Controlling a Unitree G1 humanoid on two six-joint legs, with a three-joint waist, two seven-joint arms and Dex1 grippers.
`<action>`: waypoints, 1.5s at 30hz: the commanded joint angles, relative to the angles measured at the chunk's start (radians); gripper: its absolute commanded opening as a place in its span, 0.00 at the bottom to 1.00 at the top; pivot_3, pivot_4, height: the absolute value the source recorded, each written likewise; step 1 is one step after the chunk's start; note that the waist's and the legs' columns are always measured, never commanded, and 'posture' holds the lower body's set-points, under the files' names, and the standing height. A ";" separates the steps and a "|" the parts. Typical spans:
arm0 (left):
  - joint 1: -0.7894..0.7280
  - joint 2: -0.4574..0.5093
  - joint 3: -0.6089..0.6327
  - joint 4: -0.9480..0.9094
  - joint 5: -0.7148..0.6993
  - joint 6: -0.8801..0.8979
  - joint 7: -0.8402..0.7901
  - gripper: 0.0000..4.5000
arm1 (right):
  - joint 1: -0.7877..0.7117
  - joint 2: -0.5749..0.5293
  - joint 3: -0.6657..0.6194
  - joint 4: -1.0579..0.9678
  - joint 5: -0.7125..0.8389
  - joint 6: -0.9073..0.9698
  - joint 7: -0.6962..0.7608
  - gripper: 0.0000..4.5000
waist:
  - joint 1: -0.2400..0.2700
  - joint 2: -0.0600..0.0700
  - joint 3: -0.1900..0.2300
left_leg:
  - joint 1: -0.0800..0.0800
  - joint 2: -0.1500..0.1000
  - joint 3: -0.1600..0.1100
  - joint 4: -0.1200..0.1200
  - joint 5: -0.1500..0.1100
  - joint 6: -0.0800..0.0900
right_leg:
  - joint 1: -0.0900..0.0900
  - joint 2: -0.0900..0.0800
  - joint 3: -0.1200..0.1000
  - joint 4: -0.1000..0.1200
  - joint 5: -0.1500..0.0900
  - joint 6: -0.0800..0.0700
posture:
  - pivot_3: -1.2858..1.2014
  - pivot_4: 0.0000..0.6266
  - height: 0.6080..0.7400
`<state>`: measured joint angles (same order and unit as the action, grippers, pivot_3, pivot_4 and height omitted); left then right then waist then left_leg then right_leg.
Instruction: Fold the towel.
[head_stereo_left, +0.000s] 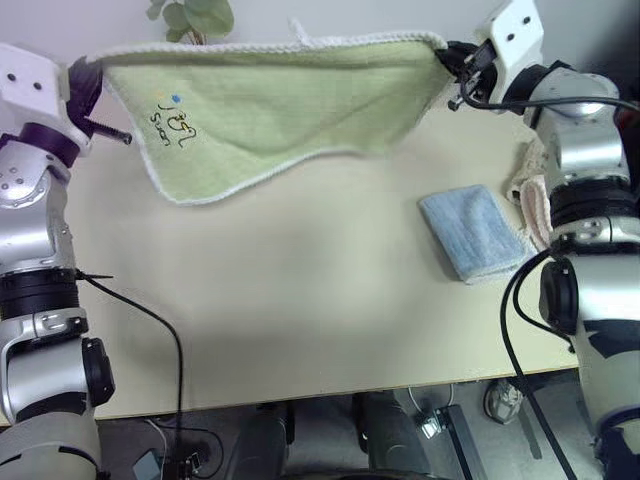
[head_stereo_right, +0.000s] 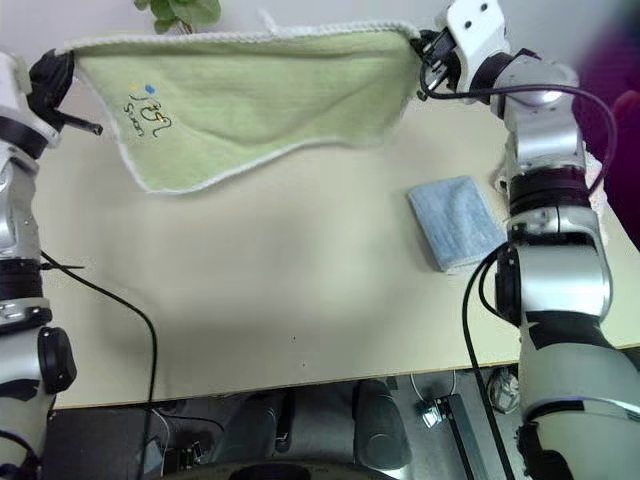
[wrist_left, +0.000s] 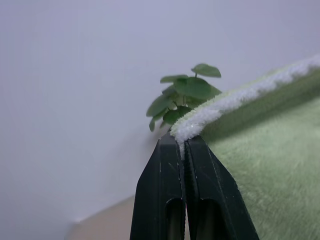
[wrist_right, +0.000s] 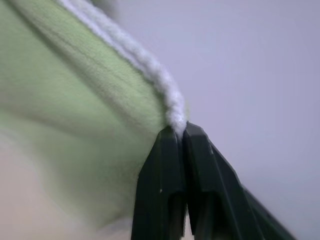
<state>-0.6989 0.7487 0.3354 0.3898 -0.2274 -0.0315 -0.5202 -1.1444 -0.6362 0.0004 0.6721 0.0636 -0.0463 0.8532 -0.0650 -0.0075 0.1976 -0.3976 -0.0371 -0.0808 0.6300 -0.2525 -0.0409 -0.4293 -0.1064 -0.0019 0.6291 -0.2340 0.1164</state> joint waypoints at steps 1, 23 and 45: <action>0.191 0.063 0.111 -0.130 -0.128 0.070 -0.149 0.00 | 0.210 -0.066 -0.024 -0.417 0.160 0.183 0.160 0.01 | -0.007 0.000 0.000 | -0.002 0.000 0.000 -0.001 0.000 0.000 | -0.002 0.000 0.000 0.000 0.000 0.000 | 0.52 0.24 1.00; 0.868 0.179 0.232 -0.542 -0.249 0.449 -0.423 0.00 | 0.809 -0.321 -0.090 -0.927 0.418 0.576 0.305 0.01 | 0.058 -0.004 0.001 | -0.002 0.010 0.008 0.017 -0.004 0.005 | 0.005 0.001 -0.002 -0.003 0.001 -0.010 | 0.52 0.24 1.00; -0.072 0.077 0.083 0.101 -0.049 -0.082 0.016 0.00 | 0.161 -0.105 -0.056 -0.389 0.126 0.168 -0.059 0.01 | 0.042 -0.007 0.000 | -0.012 0.013 0.017 0.015 -0.002 0.001 | -0.011 0.006 -0.001 0.000 0.011 -0.005 | 0.52 0.24 1.00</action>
<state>-0.8396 0.7975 0.3609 0.5197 -0.2289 -0.1283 -0.4515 -1.0163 -0.7165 -0.0181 0.3321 0.1602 0.1015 0.7566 -0.0232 -0.0145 0.1977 -0.4092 -0.0246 -0.0615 0.6446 -0.2550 -0.0393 -0.4410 -0.1016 -0.0032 0.6289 -0.2233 0.1115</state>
